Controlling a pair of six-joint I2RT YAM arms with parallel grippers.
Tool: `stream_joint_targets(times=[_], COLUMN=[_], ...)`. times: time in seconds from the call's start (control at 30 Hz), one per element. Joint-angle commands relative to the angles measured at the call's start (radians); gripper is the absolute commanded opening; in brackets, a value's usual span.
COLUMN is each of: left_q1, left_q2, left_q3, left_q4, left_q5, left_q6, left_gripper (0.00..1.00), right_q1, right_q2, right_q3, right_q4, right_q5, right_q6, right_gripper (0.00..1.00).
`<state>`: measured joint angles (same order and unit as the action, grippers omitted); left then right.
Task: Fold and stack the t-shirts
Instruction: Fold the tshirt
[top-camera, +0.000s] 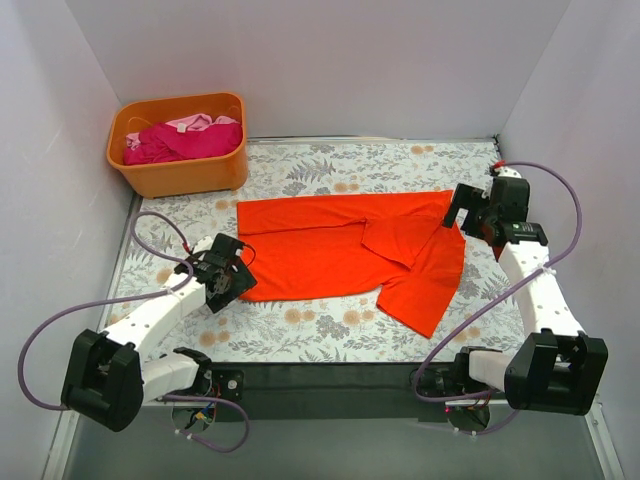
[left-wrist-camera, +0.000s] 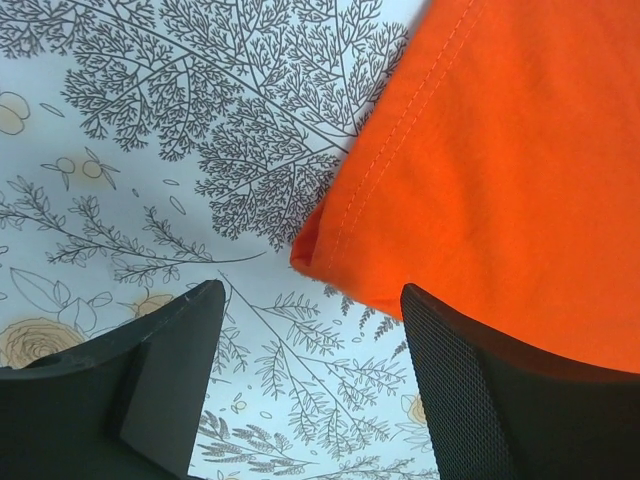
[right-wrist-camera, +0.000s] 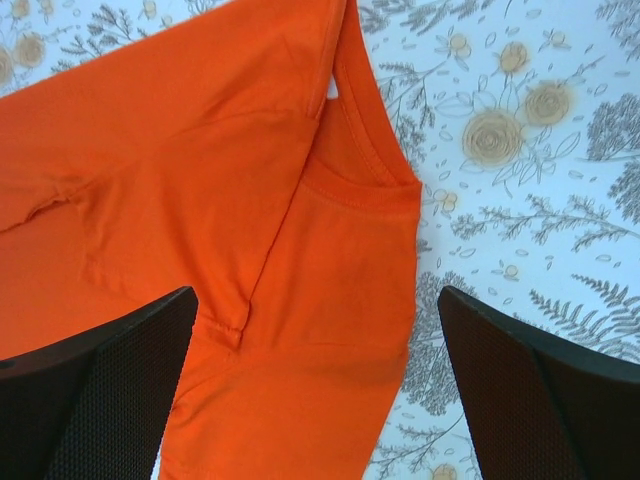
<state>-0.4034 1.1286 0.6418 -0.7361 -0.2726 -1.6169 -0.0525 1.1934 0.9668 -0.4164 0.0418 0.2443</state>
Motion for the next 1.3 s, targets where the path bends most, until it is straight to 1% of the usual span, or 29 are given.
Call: stream_joint_targets(times=[0.0, 0.07, 0.1, 0.2, 0.27, 0.37, 0.4, 0.43, 0.53, 0.63, 0.73, 0.83, 0.93, 1.07, 1.13, 1.27], left_q1=[-0.003, -0.005, -0.003, -0.006, -0.006, -0.005, -0.006, -0.005, -0.006, -0.006, -0.006, -0.005, -0.006, -0.005, -0.005, -0.005], left_q2=[0.04, 0.063, 0.089, 0.132, 0.148, 0.157, 0.157, 0.157, 0.145, 0.128, 0.103, 0.082, 0.063, 0.063, 0.071, 0.056], left_q3=[-0.005, -0.007, -0.008, -0.005, -0.002, -0.005, -0.001, -0.001, 0.001, -0.002, -0.008, -0.014, -0.025, -0.027, -0.027, -0.034], left_q4=[0.038, 0.064, 0.073, 0.099, 0.103, 0.104, 0.104, 0.104, 0.096, 0.086, 0.083, 0.086, 0.098, 0.107, 0.106, 0.106], left_q5=[0.015, 0.03, 0.036, 0.042, 0.046, 0.046, 0.046, 0.046, 0.039, 0.024, 0.018, 0.018, 0.023, 0.026, 0.026, 0.026], left_q6=[-0.041, -0.04, -0.043, -0.043, -0.044, -0.038, -0.035, -0.028, -0.018, -0.005, 0.003, 0.009, 0.014, 0.022, 0.02, 0.015], left_gripper=[0.66, 0.64, 0.63, 0.59, 0.56, 0.44, 0.38, 0.25, 0.08, 0.0, 0.0, 0.0, 0.0, 0.0, 0.0, 0.0], right_q1=[-0.004, -0.004, -0.003, -0.003, -0.003, -0.003, -0.003, -0.003, -0.003, -0.003, -0.004, -0.01, -0.029, -0.072, -0.09, -0.119], right_q2=[-0.038, -0.043, -0.046, -0.06, -0.067, -0.072, -0.072, -0.072, -0.068, -0.043, -0.023, 0.012, 0.064, 0.121, 0.141, 0.155], right_q3=[-0.043, -0.062, -0.085, -0.125, -0.138, -0.168, -0.172, -0.187, -0.211, -0.224, -0.246, -0.244, -0.223, -0.22, -0.238, -0.28], right_q4=[0.021, 0.021, 0.024, 0.033, 0.034, 0.031, 0.03, 0.028, 0.016, -0.001, -0.002, -0.002, 0.001, 0.037, 0.06, 0.11], right_q5=[-0.017, -0.034, -0.034, -0.034, -0.026, -0.017, -0.013, 0.007, 0.03, 0.053, 0.066, 0.108, 0.11, 0.034, 0.006, -0.034], right_q6=[0.027, 0.041, 0.044, 0.05, 0.053, 0.055, 0.058, 0.059, 0.061, 0.072, 0.076, 0.069, 0.061, 0.066, 0.078, 0.102], right_gripper=[0.93, 0.9, 0.86, 0.78, 0.76, 0.73, 0.72, 0.71, 0.69, 0.67, 0.61, 0.59, 0.57, 0.52, 0.52, 0.48])
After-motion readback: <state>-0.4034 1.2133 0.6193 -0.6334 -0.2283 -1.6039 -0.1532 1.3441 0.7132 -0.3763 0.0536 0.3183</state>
